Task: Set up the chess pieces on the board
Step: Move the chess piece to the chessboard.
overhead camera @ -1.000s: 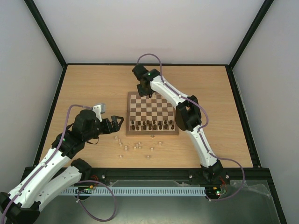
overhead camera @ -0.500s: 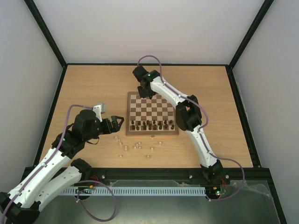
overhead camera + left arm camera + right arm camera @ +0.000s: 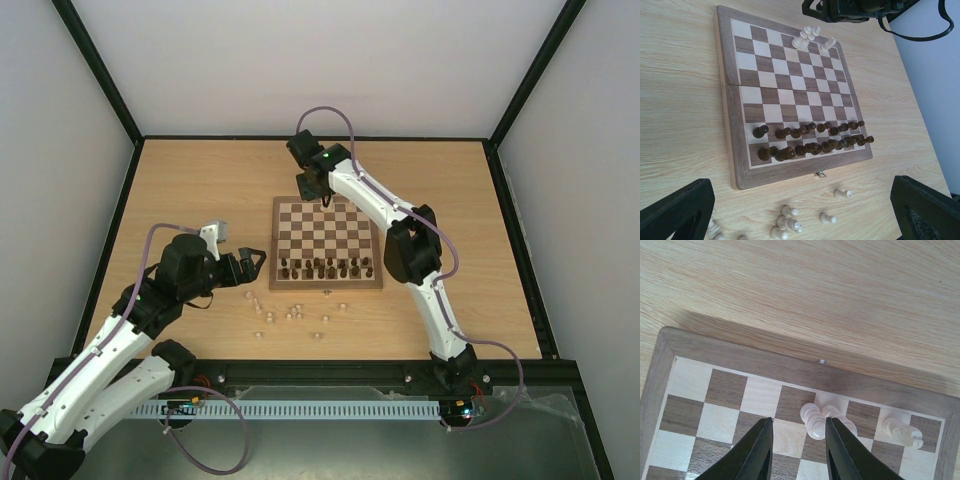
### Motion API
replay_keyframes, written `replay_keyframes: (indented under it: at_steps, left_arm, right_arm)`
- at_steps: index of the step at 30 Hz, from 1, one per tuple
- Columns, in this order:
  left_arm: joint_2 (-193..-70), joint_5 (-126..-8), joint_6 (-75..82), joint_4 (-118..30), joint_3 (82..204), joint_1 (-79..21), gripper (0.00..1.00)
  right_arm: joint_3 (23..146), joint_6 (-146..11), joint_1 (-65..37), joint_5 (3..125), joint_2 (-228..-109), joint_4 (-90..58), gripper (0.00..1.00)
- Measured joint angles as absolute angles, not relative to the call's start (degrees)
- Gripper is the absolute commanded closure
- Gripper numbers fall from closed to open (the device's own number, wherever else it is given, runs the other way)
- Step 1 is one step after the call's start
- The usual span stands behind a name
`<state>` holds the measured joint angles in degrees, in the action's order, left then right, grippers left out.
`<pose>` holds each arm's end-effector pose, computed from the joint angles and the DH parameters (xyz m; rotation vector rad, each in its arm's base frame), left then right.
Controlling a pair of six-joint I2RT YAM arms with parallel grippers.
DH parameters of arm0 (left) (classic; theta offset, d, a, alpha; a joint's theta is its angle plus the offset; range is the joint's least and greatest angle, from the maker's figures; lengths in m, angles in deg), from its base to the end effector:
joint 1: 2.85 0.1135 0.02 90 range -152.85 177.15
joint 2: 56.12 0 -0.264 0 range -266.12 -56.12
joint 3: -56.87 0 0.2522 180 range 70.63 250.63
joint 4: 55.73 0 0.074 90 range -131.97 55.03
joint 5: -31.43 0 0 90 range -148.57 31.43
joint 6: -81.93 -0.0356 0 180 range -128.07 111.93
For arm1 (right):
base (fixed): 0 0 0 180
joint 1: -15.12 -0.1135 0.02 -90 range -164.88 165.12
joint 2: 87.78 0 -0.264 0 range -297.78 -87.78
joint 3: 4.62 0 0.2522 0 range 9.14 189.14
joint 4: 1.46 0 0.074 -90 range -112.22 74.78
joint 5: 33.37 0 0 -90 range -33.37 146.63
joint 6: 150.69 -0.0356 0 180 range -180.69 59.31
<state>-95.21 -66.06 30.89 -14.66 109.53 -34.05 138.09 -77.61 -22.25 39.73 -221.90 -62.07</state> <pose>0.1321 -0.0854 0.2887 -0.0607 2.1675 -0.8717 0.4193 0.3072 0.2555 -0.3082 2.4064 0.0601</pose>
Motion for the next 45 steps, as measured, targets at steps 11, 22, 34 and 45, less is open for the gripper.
replay_keyframes:
  at_steps: [11,22,34,45]
  left_arm:
    - [-95.12,-66.08,30.89,-14.68,109.04,-34.05,0.00]
    - [-94.73,-66.08,30.91,-14.68,109.02,-34.05,0.01]
    - [-94.49,-66.08,30.91,-14.68,109.02,-34.05,0.00]
    - [-94.47,-66.08,30.91,-14.68,108.83,-34.05,0.01]
  right_arm:
    - [138.09,-77.83,-22.25,38.26,-223.17,-63.34,0.71]
    - [138.09,-77.85,-22.25,38.06,-224.79,-63.91,0.72]
    - [138.42,-78.03,-22.25,37.50,-225.75,-64.39,0.74]
    - [138.83,-78.14,-22.25,37.30,-225.90,-64.39,0.90]
